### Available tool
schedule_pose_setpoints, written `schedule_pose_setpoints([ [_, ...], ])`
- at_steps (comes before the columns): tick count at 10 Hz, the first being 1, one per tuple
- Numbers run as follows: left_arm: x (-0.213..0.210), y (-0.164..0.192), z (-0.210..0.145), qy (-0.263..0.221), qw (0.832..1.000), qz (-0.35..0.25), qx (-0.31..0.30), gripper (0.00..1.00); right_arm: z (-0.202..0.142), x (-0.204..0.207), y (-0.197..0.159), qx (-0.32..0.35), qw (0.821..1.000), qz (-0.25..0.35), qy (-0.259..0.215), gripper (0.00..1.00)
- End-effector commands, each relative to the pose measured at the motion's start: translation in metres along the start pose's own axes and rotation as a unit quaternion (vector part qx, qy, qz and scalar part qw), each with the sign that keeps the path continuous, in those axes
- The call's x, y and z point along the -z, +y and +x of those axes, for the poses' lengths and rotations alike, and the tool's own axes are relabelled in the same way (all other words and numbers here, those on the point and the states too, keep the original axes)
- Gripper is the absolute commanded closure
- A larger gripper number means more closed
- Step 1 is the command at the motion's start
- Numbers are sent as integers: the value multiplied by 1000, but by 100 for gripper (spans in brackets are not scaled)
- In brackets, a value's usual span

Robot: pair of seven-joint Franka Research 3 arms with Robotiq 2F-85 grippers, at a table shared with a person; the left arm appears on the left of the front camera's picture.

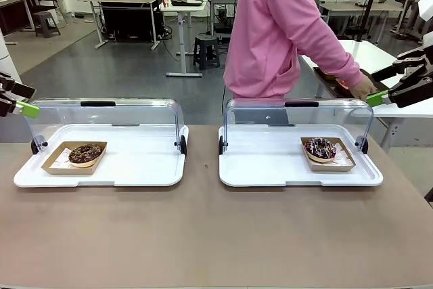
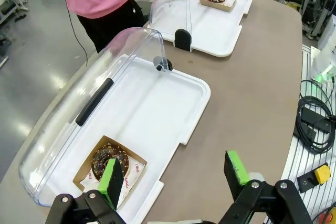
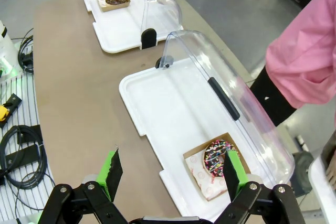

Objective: Provide the desired donut to the person.
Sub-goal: Place the picked Paper togo box onto the Handle tray extended by the person.

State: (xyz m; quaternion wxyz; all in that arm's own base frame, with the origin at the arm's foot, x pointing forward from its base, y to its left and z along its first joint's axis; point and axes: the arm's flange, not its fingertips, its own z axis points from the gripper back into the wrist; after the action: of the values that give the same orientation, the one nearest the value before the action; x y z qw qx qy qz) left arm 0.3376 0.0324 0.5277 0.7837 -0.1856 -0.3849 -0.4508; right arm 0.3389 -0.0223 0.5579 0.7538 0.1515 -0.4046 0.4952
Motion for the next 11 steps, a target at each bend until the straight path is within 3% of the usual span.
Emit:
schedule_pose_setpoints([
  [1, -2, 1, -1, 0, 1000, 3, -2, 0, -1, 1, 1, 0, 1000, 1, 2, 0],
  [11, -2, 1, -1, 0, 1000, 3, -2, 0, -1, 1, 1, 0, 1000, 1, 2, 0],
])
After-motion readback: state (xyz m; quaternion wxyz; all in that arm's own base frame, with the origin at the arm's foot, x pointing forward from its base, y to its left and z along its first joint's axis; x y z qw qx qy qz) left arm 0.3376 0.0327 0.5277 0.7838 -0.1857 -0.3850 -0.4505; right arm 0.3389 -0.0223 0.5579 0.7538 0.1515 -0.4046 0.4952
